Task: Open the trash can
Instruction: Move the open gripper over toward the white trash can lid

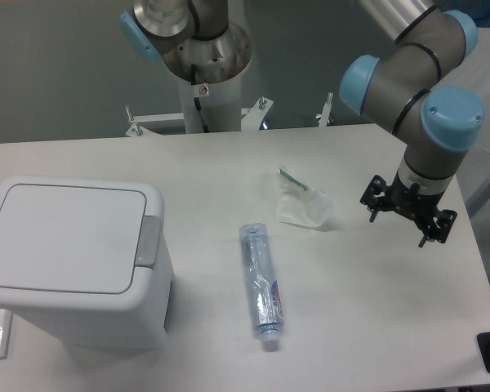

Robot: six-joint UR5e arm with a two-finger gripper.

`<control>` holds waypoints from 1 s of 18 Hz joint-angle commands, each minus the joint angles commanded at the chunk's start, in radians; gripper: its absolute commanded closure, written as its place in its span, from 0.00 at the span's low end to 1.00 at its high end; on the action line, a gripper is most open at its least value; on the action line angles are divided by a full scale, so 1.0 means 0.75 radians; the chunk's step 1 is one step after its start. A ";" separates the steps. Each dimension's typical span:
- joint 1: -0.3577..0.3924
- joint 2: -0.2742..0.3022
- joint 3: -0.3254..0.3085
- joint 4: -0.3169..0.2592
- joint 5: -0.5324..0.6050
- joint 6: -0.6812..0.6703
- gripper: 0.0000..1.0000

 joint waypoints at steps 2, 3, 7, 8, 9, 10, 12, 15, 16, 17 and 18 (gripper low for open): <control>-0.002 0.002 -0.002 0.000 -0.004 0.000 0.00; -0.006 0.002 -0.002 0.000 -0.010 0.002 0.00; -0.018 0.006 0.006 -0.002 -0.012 0.004 0.00; -0.018 0.008 0.006 -0.006 -0.024 0.004 0.00; -0.025 0.018 0.008 -0.006 -0.047 0.004 0.00; -0.025 0.029 0.008 -0.012 -0.067 0.000 0.00; -0.025 0.043 -0.016 -0.006 -0.128 -0.067 0.00; -0.035 0.069 -0.016 -0.006 -0.172 -0.174 0.00; -0.053 0.072 -0.010 -0.006 -0.192 -0.216 0.00; -0.061 0.072 -0.004 -0.006 -0.231 -0.282 0.00; -0.065 0.074 -0.002 -0.002 -0.278 -0.355 0.00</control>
